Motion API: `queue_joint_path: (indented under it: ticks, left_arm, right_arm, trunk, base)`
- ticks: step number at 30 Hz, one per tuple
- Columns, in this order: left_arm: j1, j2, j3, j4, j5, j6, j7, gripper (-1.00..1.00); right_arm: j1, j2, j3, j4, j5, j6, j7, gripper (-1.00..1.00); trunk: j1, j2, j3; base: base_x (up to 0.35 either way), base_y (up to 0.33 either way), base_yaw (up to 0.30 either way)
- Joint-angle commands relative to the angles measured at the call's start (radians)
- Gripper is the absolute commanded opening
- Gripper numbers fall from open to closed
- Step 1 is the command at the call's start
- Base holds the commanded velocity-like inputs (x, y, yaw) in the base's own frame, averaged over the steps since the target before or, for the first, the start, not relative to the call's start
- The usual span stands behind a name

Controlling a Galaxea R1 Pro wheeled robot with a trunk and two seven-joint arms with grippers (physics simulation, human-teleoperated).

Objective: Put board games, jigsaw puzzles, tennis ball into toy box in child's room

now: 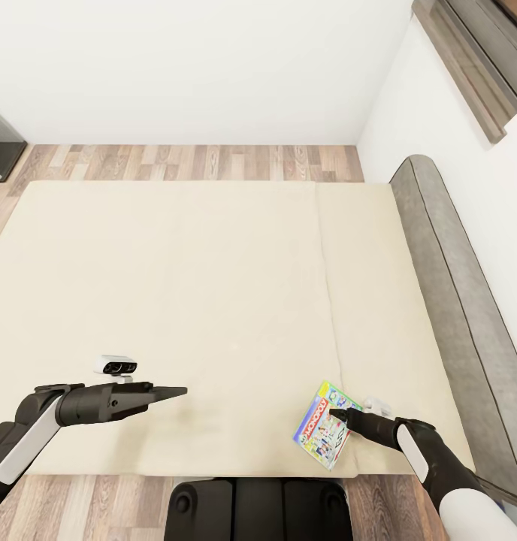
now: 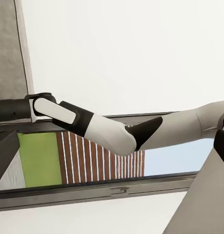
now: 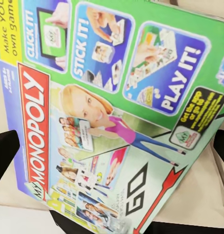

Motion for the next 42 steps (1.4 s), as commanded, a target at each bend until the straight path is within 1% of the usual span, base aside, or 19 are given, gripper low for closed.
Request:
queue_joint_path:
  ticks: [1,10,20,31,36,42]
  left_arm:
    - [-0.001,0.001,-0.003,0.0,0.006,0.01,0.0,1.0]
    - [-0.001,0.001,-0.004,0.0,0.006,0.01,-0.001,1.0]
    - [-0.001,0.001,-0.004,0.0,0.007,0.01,-0.003,1.0]
    - [-0.001,0.001,-0.004,0.0,0.007,0.01,-0.003,1.0]
    - [-0.001,0.001,-0.004,0.0,0.008,0.01,-0.003,1.0]
    - [-0.001,0.001,-0.004,0.0,0.009,0.01,-0.004,1.0]
  right_arm:
    - [0.0,0.0,-0.003,-0.001,-0.004,0.008,0.002,1.0]
    - [0.0,0.001,-0.004,-0.001,-0.005,0.008,0.002,1.0]
    - [0.0,0.005,-0.005,-0.001,-0.006,0.01,0.002,1.0]
    - [-0.003,0.025,-0.005,-0.005,-0.009,0.018,0.01,1.0]
    - [-0.003,0.031,-0.005,-0.042,-0.01,0.02,0.039,1.0]
    - [-0.003,0.037,-0.004,-0.061,-0.009,0.02,0.06,1.0]
  trunk:
    - [0.001,-0.002,-0.001]
    - [0.001,-0.002,-0.002]
    - [0.001,-0.002,-0.008]
    - [0.001,-0.002,-0.016]
    - [0.001,-0.002,-0.02]
    - [0.001,-0.002,-0.024]
  base:
    - [0.0,0.0,0.0]
    - [0.0,0.0,0.0]
    - [0.0,0.0,0.0]
    - [0.0,0.0,0.0]
    - [0.0,0.0,0.0]
    - [0.0,0.0,0.0]
